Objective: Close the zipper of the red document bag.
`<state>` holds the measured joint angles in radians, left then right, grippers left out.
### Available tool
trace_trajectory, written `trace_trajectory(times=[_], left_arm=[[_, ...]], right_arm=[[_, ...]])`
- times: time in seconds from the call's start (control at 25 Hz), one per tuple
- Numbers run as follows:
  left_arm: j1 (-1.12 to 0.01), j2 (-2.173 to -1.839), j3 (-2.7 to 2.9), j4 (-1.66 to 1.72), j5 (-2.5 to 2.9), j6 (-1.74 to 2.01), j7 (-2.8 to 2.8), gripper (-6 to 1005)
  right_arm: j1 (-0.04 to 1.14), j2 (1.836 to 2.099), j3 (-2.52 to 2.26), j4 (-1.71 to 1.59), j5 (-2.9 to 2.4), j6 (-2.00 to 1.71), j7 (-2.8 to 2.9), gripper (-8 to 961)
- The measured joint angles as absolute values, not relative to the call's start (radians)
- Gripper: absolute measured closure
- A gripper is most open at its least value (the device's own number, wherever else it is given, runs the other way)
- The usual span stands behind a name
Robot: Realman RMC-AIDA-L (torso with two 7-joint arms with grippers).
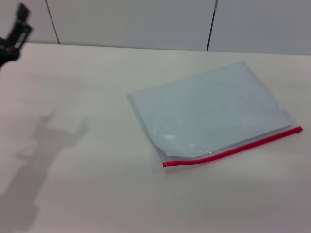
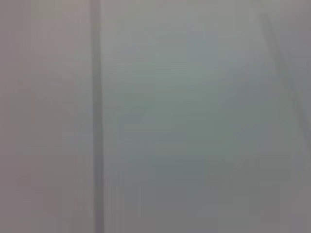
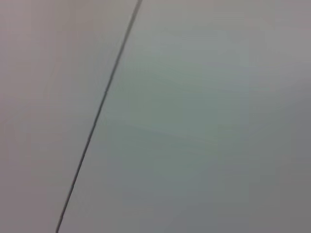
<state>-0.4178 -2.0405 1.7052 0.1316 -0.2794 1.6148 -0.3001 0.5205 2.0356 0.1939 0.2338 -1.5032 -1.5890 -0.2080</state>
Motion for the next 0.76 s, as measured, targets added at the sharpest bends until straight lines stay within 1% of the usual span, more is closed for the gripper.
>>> trace_trajectory(times=[0.08, 0.32, 0.56, 0.76], left_arm=[[-0.423, -2.040, 1.704, 0.112, -0.323, 1.614, -0.306, 103], [-0.440, -2.043, 1.708, 0.081, -0.447, 1.587, -0.347, 108], [-0.489, -2.032, 1.713, 0.076, -0.461, 1.494, -0.538, 108], [-0.492, -2.033, 1.716, 0.078, -0.417, 1.548, -0.573, 108]], right_arm=[[0.517, 2.036, 0.195, 0.233, -1.503, -1.601, -0.183, 193], [0.506, 2.035, 0.192, 0.229, -1.503, -1.647, -0.113, 198], [0.510, 2.033, 0.185, 0.227, -1.509, -1.662, -0.075, 197], [0.515, 2.033, 0.159, 0.228, -1.517, -1.665, -0.075, 197]])
